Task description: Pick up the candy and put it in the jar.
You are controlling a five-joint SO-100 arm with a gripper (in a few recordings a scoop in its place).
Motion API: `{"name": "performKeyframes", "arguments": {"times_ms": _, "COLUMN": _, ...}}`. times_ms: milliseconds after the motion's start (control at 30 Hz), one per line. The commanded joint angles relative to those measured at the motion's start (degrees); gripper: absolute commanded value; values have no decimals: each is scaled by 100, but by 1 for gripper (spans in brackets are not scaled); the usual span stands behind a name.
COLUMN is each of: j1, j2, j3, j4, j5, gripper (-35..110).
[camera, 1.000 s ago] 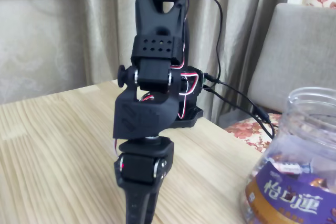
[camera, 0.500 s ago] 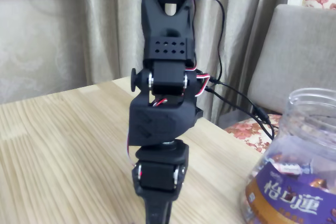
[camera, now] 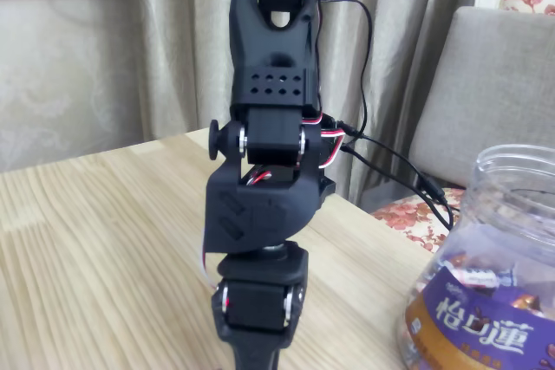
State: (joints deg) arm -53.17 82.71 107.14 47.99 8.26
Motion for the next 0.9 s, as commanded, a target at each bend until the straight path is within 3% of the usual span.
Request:
{"name": "performKeyframes", "arguments": {"times_ms": 0, "j1": 79, "j2": 237, "j3": 26, "j4": 105, "j5": -18, "gripper": 26}}
{"name": "performKeyframes", "arguments": {"times_ms": 133, "j1": 79, "j2": 237, "j3": 35, "j4": 105, "j5": -35, "gripper": 12}}
{"name": "performKeyframes", "arguments": {"times_ms": 533, "j1": 62, "j2": 703, "j3": 378, "j4": 149, "j5": -352, "gripper": 0}}
{"name": "performKeyframes", "arguments": {"times_ms": 867, "j1": 905, "j2": 2364, "j3": -527, "j4": 2268, "j5": -1758, "gripper": 0}}
